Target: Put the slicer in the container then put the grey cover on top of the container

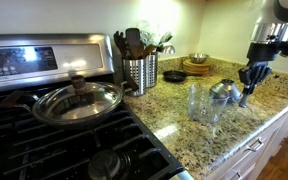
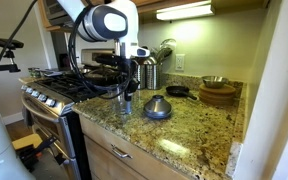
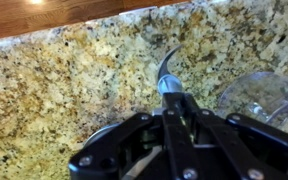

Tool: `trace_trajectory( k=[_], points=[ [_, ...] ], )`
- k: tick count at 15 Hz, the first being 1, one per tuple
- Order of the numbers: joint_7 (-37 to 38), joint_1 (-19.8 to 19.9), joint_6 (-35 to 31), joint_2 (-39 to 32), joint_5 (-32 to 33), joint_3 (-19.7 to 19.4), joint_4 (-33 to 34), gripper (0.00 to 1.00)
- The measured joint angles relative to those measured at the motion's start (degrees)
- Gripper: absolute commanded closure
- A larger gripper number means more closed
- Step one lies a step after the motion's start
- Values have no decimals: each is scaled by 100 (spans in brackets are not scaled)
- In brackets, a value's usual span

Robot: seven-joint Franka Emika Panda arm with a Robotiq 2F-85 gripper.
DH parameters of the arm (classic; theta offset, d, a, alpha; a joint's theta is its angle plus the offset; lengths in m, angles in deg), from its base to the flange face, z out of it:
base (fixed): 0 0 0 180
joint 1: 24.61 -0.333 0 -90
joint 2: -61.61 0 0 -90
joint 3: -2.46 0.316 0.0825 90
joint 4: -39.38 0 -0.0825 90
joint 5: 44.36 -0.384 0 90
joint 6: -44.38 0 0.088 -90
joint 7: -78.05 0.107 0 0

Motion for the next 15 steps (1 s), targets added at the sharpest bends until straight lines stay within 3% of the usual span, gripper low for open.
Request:
trace_trajectory(
  k=[8, 15],
  points=[
    [28, 36, 1211, 1253, 433, 111, 228, 92],
    [27, -128, 1569, 1607, 480, 542, 698, 92]
  ],
)
